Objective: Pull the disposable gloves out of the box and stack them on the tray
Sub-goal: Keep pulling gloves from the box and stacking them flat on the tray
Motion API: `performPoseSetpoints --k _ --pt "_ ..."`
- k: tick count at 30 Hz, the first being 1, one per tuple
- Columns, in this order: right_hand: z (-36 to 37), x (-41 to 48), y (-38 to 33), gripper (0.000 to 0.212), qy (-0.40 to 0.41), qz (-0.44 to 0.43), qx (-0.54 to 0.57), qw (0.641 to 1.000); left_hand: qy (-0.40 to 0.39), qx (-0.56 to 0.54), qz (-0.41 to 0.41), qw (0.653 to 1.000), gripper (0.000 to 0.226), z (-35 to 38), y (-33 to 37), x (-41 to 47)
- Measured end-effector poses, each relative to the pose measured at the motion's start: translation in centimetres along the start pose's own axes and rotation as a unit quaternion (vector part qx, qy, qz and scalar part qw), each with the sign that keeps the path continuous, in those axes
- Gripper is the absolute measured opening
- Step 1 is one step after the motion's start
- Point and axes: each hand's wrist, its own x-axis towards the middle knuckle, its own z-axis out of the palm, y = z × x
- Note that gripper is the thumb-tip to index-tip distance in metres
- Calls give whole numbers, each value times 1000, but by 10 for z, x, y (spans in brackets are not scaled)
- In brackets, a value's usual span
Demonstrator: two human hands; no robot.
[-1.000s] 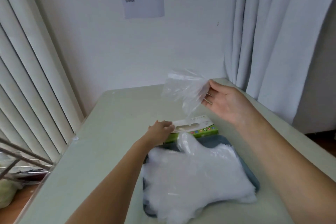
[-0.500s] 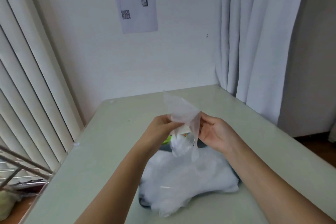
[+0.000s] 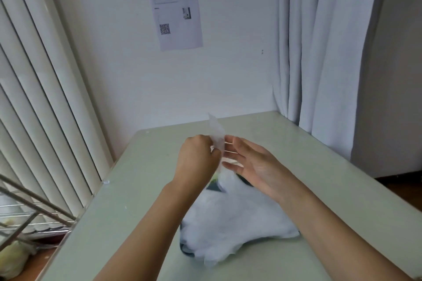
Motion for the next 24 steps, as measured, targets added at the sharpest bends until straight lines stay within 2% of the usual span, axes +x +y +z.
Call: performPoseSetpoints --k 2,4,6,8,13,16,21,24 --pt "10 -3 -5 65 -58 -11 -28 998 25 13 23 999 25 2 3 -4" --pt "17 -4 -7 61 -63 -14 -49 997 49 23 60 997 29 3 6 -8" --pt "21 -5 -8 38 -24 -24 -56 998 48 -9 66 997 18 2 7 -8" --pt "22 -6 -9 19 26 -25 -38 999 51 -41 49 997 26 -2 7 -8" --pt "13 -2 -7 32 130 7 8 991 45 -61 28 997 12 -6 -3 -6" --pt "6 -4 -10 18 156 32 46 986 34 -132 -33 990 14 -10 -9 -7" --pt "-12 -8 -7 14 163 94 65 980 -3 -242 -134 961 23 -12 -23 -1" --pt "-22 -6 -5 9 136 119 45 982 -42 -239 -176 954 21 -4 -30 2"
